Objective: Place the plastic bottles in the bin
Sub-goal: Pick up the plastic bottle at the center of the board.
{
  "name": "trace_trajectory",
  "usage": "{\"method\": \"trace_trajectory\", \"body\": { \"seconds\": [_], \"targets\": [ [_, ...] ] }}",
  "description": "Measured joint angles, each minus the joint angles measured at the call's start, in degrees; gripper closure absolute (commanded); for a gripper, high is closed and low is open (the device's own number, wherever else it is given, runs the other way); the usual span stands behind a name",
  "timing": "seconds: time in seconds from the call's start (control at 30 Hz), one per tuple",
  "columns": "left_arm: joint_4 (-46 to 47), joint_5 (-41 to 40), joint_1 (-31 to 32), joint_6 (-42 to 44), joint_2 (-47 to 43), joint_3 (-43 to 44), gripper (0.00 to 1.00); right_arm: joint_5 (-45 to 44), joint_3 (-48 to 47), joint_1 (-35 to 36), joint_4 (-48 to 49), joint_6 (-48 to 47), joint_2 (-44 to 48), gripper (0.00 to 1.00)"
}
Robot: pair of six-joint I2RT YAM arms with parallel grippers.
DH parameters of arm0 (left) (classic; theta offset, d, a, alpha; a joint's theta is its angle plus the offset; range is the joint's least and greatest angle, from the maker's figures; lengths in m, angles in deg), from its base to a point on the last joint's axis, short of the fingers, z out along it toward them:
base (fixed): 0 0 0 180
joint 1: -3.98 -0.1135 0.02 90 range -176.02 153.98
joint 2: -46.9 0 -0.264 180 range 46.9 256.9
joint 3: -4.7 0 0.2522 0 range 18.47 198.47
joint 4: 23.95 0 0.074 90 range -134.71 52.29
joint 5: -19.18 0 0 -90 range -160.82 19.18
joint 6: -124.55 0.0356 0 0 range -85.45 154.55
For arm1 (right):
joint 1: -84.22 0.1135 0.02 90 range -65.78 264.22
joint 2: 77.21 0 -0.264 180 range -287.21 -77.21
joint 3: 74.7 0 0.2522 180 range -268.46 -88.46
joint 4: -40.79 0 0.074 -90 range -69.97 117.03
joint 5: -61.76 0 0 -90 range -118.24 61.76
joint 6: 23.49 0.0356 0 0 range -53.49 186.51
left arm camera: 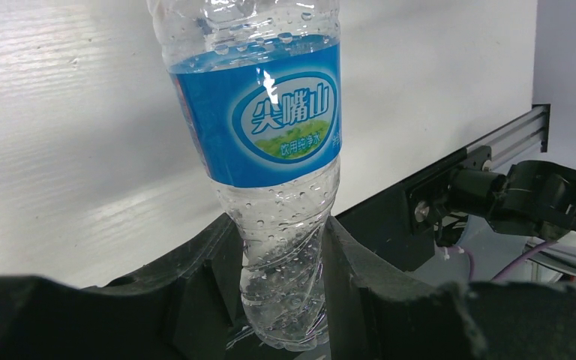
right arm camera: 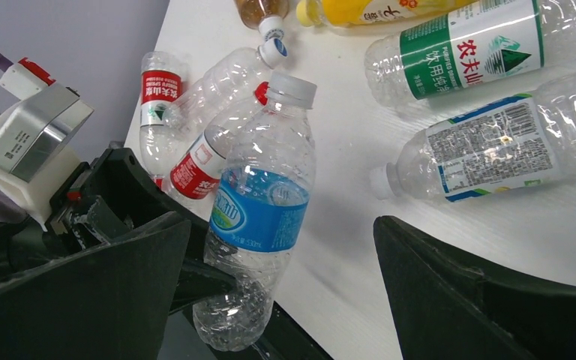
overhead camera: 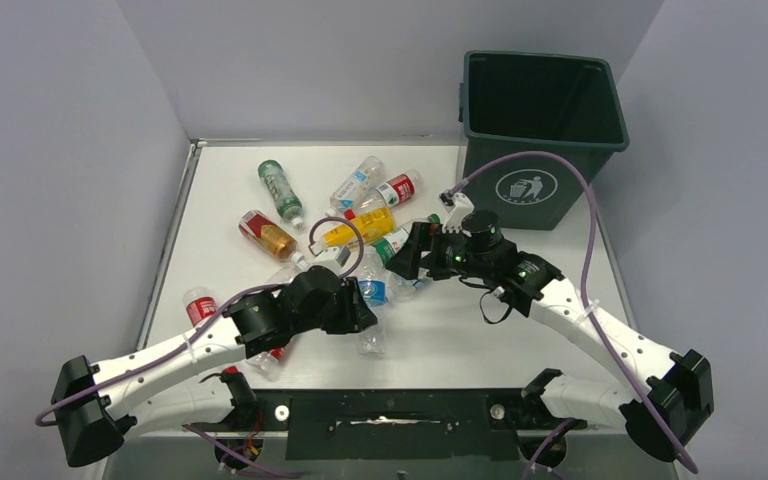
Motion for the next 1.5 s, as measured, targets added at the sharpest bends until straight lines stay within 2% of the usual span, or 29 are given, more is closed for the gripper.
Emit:
{"method": "trace_trajectory", "body": {
  "seconds": [0.6, 0.67, 0.77, 1.0, 1.27, 1.5],
  "targets": [
    [4.68, 0.31, 3.96, 2.49, -0.22, 3.23, 0.78, 1.22, 0.02, 3.93, 3.85, 1.49, -5.90, 0.01],
    [5.09, 0.33, 4.28, 2.71, -0.22, 3.23, 0.78, 1.20, 0.02, 4.39, 4.00, 1.66, -6.43, 0.04],
    [5.20, 0.31, 4.52, 2.93, -0.22, 3.23, 0.76, 1.22, 0.02, 4.90, 4.44, 1.88, -7.15, 0.17],
    [5.18, -0.13, 4.57, 2.99, -0.22, 3.23, 0.65, 1.22, 0.00, 5.53, 5.38, 2.34, -7.50, 0.32],
    [4.59, -0.85, 4.57, 3.08, -1.14, 3.21, 0.35, 0.94, -0.28, 5.57, 5.29, 2.45, -7.50, 0.36],
    [4.26, -1.99, 4.57, 3.74, -6.14, 3.21, 0.25, -1.44, -2.64, 5.57, 1.55, 0.72, -7.50, 0.37]
  ]
}}
